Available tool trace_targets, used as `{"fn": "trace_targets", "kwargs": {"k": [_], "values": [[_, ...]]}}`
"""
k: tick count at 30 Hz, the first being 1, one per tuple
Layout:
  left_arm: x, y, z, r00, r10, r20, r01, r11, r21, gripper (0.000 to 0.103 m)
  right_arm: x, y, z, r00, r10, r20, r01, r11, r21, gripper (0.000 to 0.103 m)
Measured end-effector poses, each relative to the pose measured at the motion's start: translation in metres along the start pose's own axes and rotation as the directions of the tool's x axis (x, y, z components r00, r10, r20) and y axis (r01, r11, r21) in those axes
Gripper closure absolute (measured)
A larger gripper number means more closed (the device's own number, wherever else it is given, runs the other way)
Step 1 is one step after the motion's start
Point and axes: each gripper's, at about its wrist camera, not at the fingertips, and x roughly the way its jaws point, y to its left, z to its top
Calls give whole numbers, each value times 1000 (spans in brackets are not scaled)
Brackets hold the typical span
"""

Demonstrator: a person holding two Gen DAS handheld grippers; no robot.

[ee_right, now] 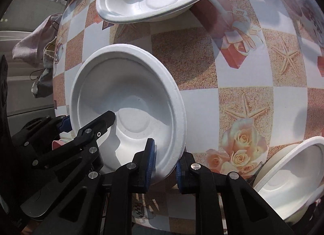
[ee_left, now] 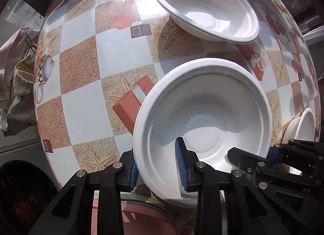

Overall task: Organize plates and bowls
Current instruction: 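Lift the second white bowl with both grippers and carry it to the first bowl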

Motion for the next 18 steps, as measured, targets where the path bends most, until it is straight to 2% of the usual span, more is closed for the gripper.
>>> {"fn": "trace_targets", "kwargs": {"k": [7, 12, 18], "values": [[-1, -25, -22, 1000, 14, -28, -13, 998, 58, 68, 0, -10, -22, 1000, 12, -26, -12, 1000, 11, 82], [-11, -41, -37, 999, 40, -9, -39, 997, 72, 68, -10, -22, -38, 1000, 24, -16, -24, 1000, 17, 82], [-38, -37, -43, 999, 38, 37, -40, 998, 45, 68, -38, -26, -48, 998, 53, 34, -54, 998, 17, 82]]}}
